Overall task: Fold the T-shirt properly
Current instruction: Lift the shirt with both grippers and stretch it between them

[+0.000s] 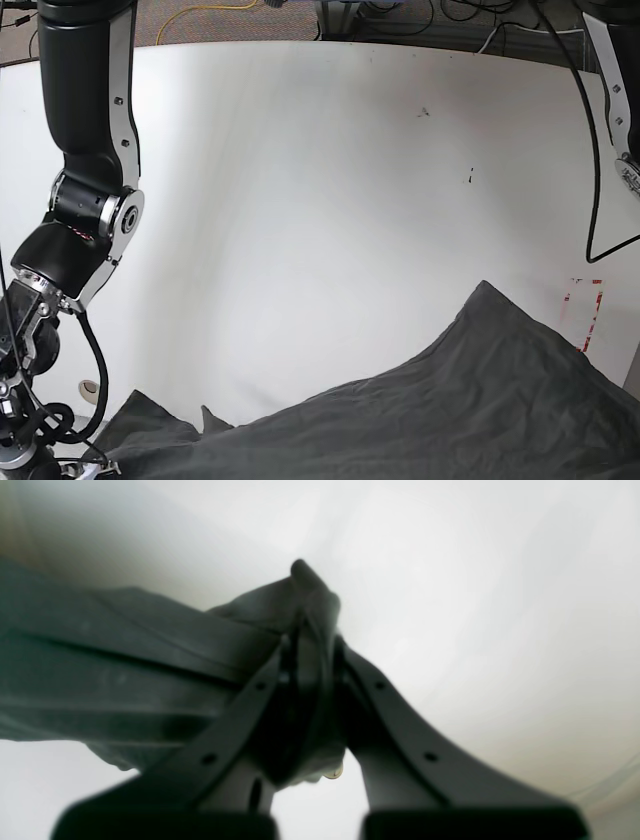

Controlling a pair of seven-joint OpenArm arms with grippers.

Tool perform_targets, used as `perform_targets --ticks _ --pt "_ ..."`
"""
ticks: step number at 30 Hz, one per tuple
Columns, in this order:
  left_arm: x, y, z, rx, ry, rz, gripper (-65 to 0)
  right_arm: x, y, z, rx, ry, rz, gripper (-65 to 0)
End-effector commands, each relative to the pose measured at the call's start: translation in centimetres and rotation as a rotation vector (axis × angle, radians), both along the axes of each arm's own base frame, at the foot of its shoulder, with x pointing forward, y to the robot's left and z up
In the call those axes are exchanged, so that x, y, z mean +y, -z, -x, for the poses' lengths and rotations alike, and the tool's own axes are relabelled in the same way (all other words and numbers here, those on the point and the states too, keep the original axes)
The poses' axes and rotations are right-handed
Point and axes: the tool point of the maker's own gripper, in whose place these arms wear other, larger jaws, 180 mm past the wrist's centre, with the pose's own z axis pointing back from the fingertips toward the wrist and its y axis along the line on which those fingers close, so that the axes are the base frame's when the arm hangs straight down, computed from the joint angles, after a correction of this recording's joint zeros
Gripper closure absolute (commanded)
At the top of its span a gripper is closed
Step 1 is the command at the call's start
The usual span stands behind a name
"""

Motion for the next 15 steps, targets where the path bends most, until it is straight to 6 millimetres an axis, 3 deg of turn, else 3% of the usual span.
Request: perform_targets --ticks 1,3,6,12,15 --pt "0.3 -1.4 0.4 -0.032 -0.004 -0.007 0.0 -1.2 -0.5 0.5 -0.003 0.04 0.015 0.0" --pt "0.2 -1.0 0.5 -0.007 0.0 -0.011 0.0 -1.6 1.1 0.9 0.021 0.05 0.009 0.0" --pt "0.3 1.6 0.6 0.075 0.004 -0.009 0.0 -2.7 3.2 2.1 0.034 0.08 -0.004 0.0" --pt "2.1 7.5 1.8 0.18 -0.031 0.051 0.0 -4.1 10.0 4.8 0.133 0.126 -0.011 0.0" --pt "1.8 10.4 2.6 0.217 -0.022 0.082 0.0 -4.1 14.0 6.6 0.195 0.139 -0.03 0.0"
